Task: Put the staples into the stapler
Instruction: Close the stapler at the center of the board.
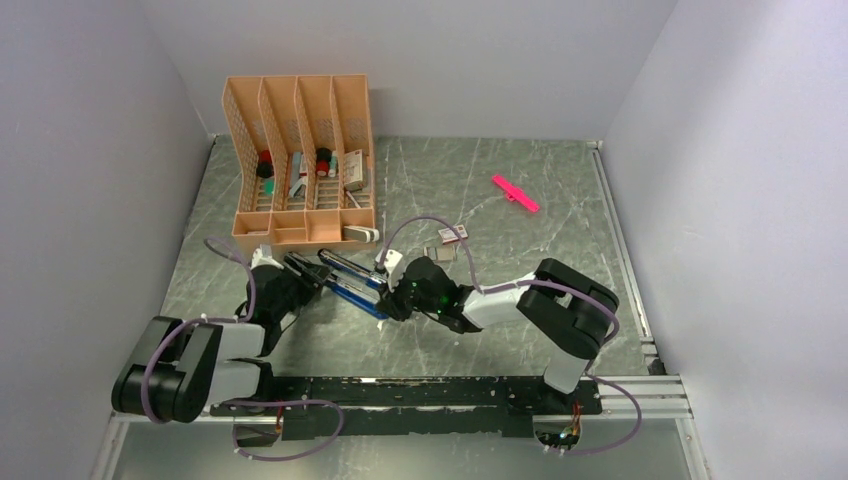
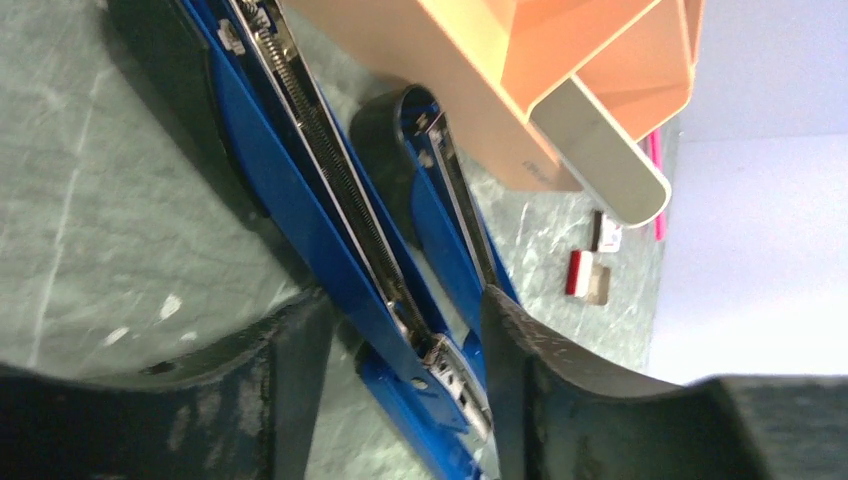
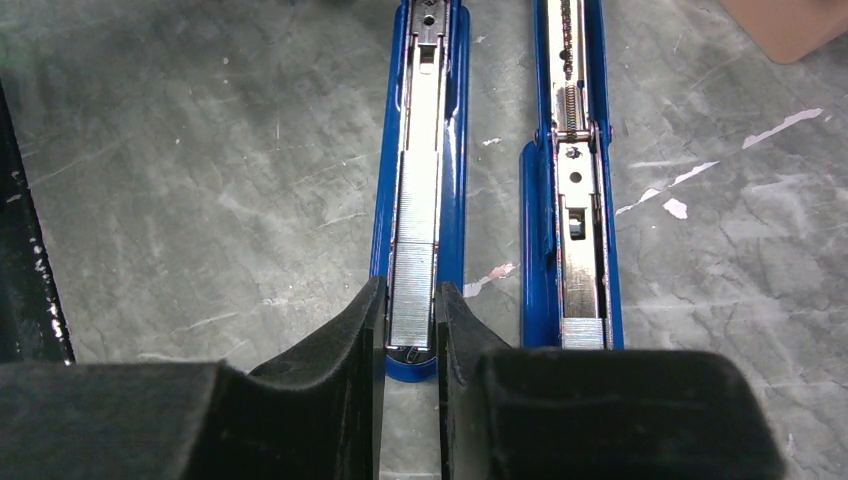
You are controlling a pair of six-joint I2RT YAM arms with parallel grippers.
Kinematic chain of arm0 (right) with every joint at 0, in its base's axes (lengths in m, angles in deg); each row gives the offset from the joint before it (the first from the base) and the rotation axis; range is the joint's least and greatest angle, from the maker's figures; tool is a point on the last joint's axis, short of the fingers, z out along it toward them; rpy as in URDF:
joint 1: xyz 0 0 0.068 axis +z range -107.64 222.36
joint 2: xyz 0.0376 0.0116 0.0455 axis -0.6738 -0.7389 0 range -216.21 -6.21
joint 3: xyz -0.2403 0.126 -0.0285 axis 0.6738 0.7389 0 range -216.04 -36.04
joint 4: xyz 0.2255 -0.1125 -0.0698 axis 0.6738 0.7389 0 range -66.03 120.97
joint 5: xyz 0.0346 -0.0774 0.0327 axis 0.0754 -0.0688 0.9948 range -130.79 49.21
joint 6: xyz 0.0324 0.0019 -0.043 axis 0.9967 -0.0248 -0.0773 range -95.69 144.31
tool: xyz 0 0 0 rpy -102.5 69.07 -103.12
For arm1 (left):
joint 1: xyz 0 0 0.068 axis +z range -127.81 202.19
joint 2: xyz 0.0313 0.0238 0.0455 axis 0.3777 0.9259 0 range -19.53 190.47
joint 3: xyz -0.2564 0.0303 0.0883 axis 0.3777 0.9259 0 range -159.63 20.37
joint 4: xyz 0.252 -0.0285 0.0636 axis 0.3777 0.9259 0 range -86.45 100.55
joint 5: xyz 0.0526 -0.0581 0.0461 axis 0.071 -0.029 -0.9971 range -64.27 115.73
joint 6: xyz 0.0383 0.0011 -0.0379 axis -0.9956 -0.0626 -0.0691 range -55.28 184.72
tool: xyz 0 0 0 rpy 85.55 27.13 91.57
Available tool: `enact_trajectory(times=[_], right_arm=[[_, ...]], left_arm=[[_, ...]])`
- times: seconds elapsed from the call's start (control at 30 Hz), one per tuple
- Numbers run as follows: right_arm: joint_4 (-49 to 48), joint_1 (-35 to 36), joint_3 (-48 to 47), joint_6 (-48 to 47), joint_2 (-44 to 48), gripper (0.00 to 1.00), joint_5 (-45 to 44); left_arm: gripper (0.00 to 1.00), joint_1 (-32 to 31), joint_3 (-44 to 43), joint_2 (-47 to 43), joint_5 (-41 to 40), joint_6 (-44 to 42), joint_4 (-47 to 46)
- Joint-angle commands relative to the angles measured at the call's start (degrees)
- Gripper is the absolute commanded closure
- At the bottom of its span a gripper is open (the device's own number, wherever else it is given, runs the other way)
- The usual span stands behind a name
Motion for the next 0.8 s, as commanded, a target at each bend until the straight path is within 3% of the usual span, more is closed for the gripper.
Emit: enact_trajectory(times=[0.0,0.13,0.3,0.53,0.77], right_arm=[[1.7,0.7,1.0,-1.9,0.4,1.00,2.3],[1.8,0.7,0.1,-4.1,-0.8,1.00,3.2],[0.9,0.3,0.5,-4.9,-1.4,1.00,3.6],[-0.6,-0.8,0.5,-5.2,-2.6,1.00,3.2],[-2.0,-1.1,1.2,-6.1,-2.9,1.00,2.5]], left_arm=[[0.45,-0.3,3.0,-0.6,2.1,-3.5,-5.2],[0.61,-0.9,1.5,-5.4,2.9,-12.9,-3.5],[0.69,-2.2,1.3,-11.4,2.4,-19.2,-1.4],[0.69,-12.2,-1.0,-14.3,-3.3,-25.8,2.9],[0.58,-23.6,-4.6,-10.3,-15.2,-31.4,8.0]])
